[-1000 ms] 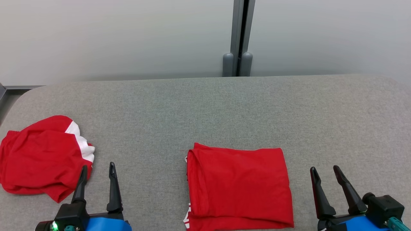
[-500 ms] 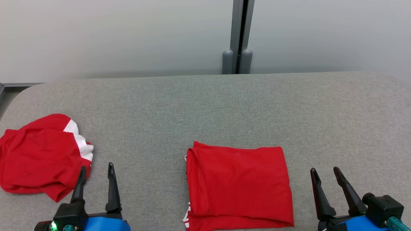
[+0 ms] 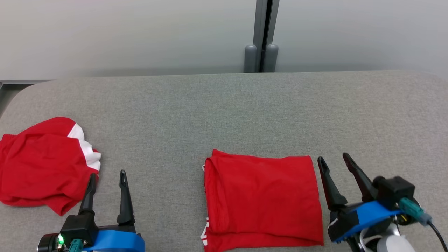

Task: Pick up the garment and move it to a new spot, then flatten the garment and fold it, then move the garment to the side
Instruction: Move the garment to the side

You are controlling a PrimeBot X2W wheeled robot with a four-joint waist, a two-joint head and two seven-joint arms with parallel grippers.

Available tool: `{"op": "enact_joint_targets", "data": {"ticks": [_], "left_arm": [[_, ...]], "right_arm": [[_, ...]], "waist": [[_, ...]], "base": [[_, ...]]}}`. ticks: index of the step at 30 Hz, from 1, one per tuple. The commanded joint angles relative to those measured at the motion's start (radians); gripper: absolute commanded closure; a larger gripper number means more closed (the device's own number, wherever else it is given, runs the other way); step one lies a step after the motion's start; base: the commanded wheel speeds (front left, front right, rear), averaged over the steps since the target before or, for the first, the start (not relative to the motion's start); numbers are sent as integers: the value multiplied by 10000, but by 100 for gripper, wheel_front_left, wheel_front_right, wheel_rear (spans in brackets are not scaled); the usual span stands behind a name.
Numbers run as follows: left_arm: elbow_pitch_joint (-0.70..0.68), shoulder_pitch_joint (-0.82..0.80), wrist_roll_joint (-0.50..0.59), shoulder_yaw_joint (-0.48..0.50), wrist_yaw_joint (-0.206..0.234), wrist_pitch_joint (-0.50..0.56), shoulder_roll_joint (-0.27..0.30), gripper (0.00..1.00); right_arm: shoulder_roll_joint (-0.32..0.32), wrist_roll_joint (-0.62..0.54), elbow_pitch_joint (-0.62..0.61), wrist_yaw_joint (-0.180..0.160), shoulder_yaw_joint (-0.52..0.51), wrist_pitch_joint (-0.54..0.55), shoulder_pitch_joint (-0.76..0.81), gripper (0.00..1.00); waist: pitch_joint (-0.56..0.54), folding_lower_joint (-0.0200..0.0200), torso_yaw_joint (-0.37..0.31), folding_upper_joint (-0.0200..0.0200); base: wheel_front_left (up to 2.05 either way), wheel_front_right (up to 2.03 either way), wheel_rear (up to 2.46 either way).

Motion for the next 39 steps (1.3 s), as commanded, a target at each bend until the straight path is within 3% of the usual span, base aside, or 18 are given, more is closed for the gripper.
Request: {"op": "enact_joint_targets", "data": {"ticks": [1,9,17,32,33,34,39], "left_arm": [[0,-190,-30,-54,-10,-46,37,0],[-58,-169,-59,-322,100,-45,-19,0],[38,-447,-151,-395,9,-45,-34,0],[216,-627,-148,-409,-1,-46,-66,0],[221,-609,-148,-410,-5,-46,-68,0],[218,-590,-146,-412,-2,-46,-71,0],[187,-549,-212,-428,-2,-46,-84,0]], "right_arm": [[-143,30,243,2,82,142,-358,0],[-230,88,1841,2,97,634,-1079,0],[-122,188,3252,2,-78,463,-1204,0],[71,438,5466,3,525,169,-1307,0],[89,553,5569,5,607,172,-1297,80],[102,625,5632,11,674,130,-1317,100],[62,772,5590,0,733,-319,-1664,100]], "waist": [[78,-1,69,-2],[359,-1,387,-2],[719,-1,639,-2],[888,-1,726,-2],[879,-1,723,-2],[877,-1,716,-2],[909,-1,633,-2]], "base": [[0,0,0],[0,0,0],[0,0,0],[0,0,0],[0,0,0],[0,0,0],[0,0,0]]}}
